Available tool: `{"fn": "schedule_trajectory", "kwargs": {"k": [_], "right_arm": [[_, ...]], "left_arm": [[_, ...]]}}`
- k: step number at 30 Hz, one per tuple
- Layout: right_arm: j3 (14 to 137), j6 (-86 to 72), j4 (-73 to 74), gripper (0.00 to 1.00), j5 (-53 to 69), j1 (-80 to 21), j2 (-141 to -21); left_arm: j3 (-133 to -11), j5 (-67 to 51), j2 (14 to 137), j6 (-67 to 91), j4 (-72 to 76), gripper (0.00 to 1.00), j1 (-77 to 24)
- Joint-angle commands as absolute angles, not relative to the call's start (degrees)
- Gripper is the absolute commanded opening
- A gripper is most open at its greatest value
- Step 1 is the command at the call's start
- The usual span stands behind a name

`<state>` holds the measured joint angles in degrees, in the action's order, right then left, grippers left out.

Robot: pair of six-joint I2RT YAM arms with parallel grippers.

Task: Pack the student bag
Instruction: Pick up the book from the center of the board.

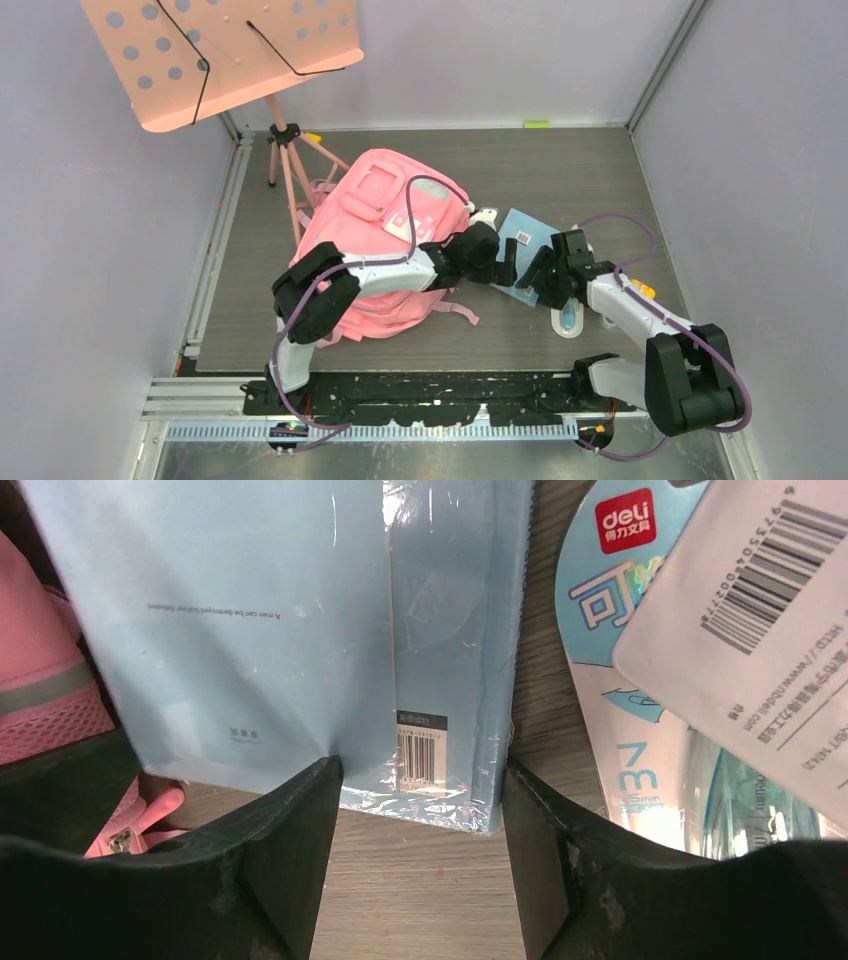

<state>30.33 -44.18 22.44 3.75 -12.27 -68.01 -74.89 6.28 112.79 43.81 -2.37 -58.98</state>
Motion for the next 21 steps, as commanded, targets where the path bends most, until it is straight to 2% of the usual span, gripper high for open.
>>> {"fn": "schedule_trajectory", "kwargs": {"k": [1, 11, 21], "right_arm": [[30.40, -49.52, 16.75, 0.64, 13.66, -13.87, -66.39], [30.73, -50.70, 12.05, 0.64, 17.10, -15.73, -66.63], [33.30, -51.67, 1.86, 0.64, 19.09, -19.41, -73.96]], "left_arm": [[-77.51, -0.44, 105.12, 45.62, 11.05, 0.99, -63.66], [-74.02, 1.45, 99.39, 46.32, 13.01, 0.99, -64.71], [-67.74, 3.92, 93.12, 46.50, 12.53, 0.99, -65.39]]}}
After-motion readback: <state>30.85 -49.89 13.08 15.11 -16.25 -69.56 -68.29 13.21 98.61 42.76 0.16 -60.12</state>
